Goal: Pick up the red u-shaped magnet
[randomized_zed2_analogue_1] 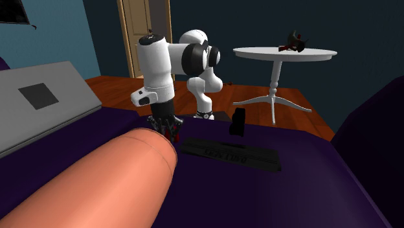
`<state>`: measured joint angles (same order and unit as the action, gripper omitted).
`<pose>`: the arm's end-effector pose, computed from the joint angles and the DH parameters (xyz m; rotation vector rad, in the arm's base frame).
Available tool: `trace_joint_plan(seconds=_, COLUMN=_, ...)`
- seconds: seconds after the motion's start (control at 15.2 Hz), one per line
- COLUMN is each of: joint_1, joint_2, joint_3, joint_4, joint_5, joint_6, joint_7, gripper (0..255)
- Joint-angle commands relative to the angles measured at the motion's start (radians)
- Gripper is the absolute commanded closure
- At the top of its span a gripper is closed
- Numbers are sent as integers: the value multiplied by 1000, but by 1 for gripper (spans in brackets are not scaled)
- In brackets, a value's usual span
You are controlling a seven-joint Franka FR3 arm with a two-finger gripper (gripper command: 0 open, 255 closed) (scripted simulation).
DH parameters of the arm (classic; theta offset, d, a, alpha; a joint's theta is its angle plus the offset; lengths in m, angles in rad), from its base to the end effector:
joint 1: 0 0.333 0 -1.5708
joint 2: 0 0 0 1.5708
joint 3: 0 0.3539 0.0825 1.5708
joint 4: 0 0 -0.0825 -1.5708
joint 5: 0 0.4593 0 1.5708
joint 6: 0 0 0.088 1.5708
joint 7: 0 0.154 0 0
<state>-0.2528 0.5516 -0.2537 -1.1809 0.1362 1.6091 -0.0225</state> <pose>0.7197 -0.3261 0.4441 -3.0229 0.7196 0.1609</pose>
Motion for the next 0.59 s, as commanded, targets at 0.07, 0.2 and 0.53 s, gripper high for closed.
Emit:
trace_joint_plan(seconds=0.07, joint_1=0, joint_2=0, joint_3=0, joint_4=0, joint_5=0, joint_6=0, joint_7=0, gripper=255)
trace_joint_plan(seconds=0.2, joint_1=0, joint_2=0, joint_3=0, joint_4=0, joint_5=0, joint_6=0, joint_7=0, gripper=255)
trace_joint_plan(seconds=0.53, joint_1=-7, joint_2=10, joint_3=0, joint_4=68, joint_5=1, joint_6=-58, joint_7=2, gripper=255)
